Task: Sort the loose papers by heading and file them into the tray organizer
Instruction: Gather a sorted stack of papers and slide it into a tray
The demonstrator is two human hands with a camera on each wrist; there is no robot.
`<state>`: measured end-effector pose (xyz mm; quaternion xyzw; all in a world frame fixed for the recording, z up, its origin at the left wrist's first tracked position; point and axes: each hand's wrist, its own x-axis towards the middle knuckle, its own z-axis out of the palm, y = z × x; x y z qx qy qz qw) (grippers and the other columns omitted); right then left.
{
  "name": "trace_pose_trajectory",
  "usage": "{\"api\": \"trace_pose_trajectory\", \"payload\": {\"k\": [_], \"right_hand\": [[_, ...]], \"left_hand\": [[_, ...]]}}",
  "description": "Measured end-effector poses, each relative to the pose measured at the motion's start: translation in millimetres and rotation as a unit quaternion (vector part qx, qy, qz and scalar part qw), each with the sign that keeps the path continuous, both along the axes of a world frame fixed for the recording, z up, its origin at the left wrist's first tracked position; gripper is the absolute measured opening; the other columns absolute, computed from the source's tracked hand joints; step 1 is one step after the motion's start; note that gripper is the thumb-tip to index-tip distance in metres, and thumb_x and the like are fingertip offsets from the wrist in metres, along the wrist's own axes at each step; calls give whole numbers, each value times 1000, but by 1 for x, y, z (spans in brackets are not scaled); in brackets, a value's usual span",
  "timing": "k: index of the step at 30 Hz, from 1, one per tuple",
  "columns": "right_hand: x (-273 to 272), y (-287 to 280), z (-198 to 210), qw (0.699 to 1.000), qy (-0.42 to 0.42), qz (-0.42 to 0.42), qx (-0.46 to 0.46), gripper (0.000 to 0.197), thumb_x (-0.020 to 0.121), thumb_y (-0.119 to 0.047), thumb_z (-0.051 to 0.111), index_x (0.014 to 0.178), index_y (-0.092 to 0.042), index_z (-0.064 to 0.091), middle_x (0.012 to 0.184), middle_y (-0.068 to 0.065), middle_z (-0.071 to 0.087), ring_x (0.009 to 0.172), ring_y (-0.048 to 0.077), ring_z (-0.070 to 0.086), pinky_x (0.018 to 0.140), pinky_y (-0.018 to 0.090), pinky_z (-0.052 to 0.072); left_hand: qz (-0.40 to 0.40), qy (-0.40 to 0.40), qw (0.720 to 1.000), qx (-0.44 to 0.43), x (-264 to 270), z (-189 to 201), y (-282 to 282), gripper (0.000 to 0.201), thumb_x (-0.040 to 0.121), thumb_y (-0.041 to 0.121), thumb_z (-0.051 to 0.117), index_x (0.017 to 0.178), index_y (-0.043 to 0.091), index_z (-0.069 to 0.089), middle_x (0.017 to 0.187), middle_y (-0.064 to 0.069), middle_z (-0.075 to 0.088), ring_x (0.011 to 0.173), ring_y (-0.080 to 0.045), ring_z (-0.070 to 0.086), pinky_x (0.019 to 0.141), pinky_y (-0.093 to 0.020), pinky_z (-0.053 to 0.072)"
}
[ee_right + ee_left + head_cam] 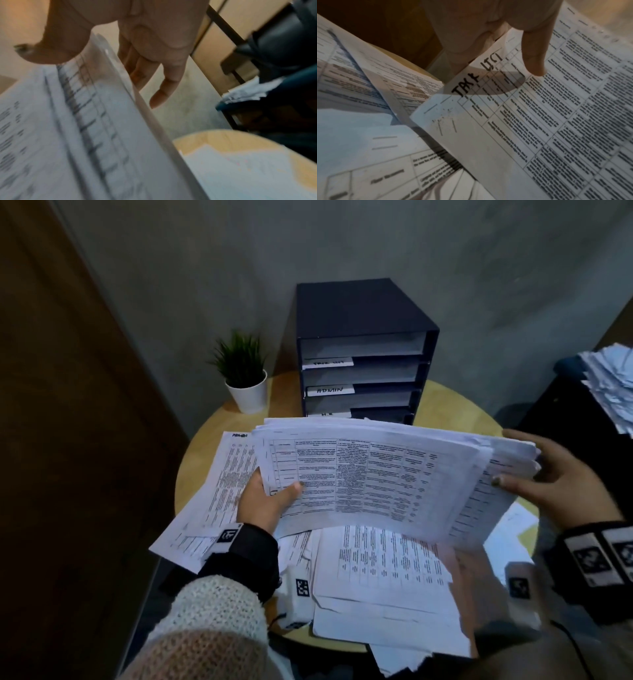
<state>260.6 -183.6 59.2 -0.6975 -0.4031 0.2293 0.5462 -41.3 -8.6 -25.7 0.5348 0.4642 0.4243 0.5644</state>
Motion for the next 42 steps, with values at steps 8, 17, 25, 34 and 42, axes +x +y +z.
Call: {"api": "trace_pose_trajectory", "payload": {"k": [8,17,25,34,42], "right_hand": [[-33,15,-46,988,39,-131,-74,17,73,-7,77,81,-9,62,74,7,64,77,25,58,68,26,42],[-35,17,-43,992,56,-104,-51,26,72,-1,76,95,-8,64,87,5,62,67,10,55,51,15,45],[-35,20,-47,990,88,-110,-25,17,74,-4,75,82,-15,64,55,-17,65,69,6,56,58,19,42],[-42,23,-48,994,45,-94,-37,24,72,-4,77,90,-9,63,71,-8,58,48,-12,56,43,5,41],[-14,23,-14,995,-56,-80,33,44,70,-10,79,102,-34,63,98,-4,64,82,-8,60,66,3,46]], "left_hand": [[8,35,998,52,13,6,-10,31,83,12,70,102,36,63,108,8,70,105,-15,64,99,-45,48],[22,-62,998,-15,6,19,-6,51,79,-3,68,124,19,53,116,-2,67,108,-21,63,92,-40,51],[-28,-83,995,-52,2,22,-1,43,78,4,68,120,9,60,113,-9,69,103,-27,65,89,-42,51],[28,38,998,-37,3,-4,-7,23,82,5,70,104,13,66,108,-9,70,100,-24,65,94,-42,51],[-20,28,999,-32,-10,23,-1,32,79,-10,66,96,18,70,102,-13,72,100,-34,66,93,-51,51]]}}
